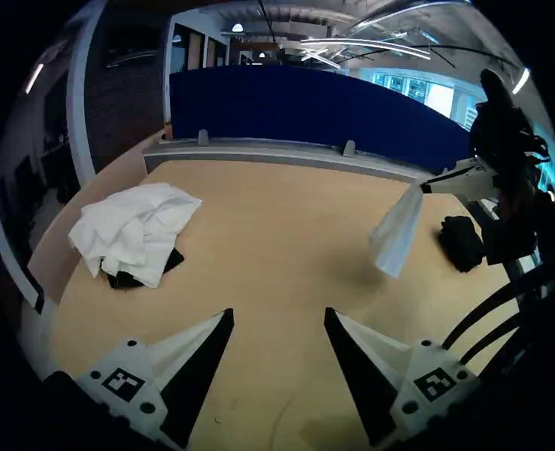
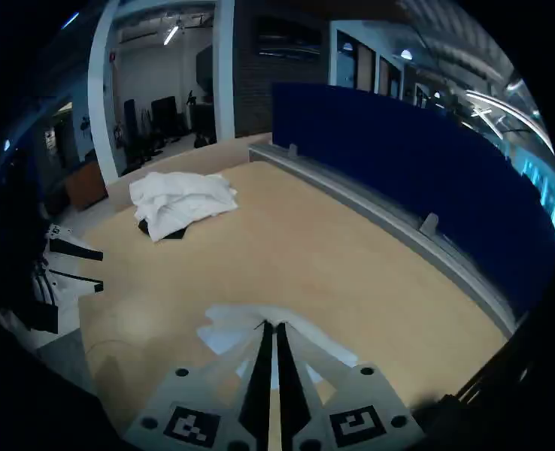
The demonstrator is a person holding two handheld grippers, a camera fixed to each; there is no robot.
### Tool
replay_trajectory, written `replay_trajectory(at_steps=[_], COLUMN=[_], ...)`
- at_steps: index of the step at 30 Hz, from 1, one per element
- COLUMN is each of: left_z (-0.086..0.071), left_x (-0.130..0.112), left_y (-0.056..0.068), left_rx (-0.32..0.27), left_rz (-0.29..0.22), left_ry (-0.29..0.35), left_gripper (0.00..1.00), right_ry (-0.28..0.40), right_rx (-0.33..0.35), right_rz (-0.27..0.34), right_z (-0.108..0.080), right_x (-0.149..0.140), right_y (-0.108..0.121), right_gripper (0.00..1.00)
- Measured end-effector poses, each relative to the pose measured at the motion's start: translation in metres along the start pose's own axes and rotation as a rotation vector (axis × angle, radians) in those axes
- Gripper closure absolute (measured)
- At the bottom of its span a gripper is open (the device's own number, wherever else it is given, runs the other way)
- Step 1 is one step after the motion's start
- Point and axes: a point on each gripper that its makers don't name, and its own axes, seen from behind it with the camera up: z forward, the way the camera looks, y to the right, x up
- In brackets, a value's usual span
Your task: Fold towel
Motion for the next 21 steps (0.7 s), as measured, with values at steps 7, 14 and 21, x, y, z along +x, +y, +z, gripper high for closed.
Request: replay_trajectory(at_steps=[7, 14, 21], left_z=[-0.001, -0.003, -0.004], left_x=[0.003, 0.006, 0.006], left_y=[0.001, 0.002, 0.004], left_rx=[-0.004, -0.007, -0.010], left_rz=[0.001, 0.001, 0.000], left_ry=[0.006, 0.011, 0.011], left_gripper=[0.11, 0.11, 0.11], right_ry=[0.013, 0.023, 0.033], right_rx=[-0.008, -0.019, -0.035], right_rz=[0.002, 0.003, 0.009], right_z=[-0.003, -0.010, -0.021], right_x=[0.007, 0.014, 0.022], right_y=[0.003, 0.011, 0.027], right_gripper=[0.96, 0.96, 0.96])
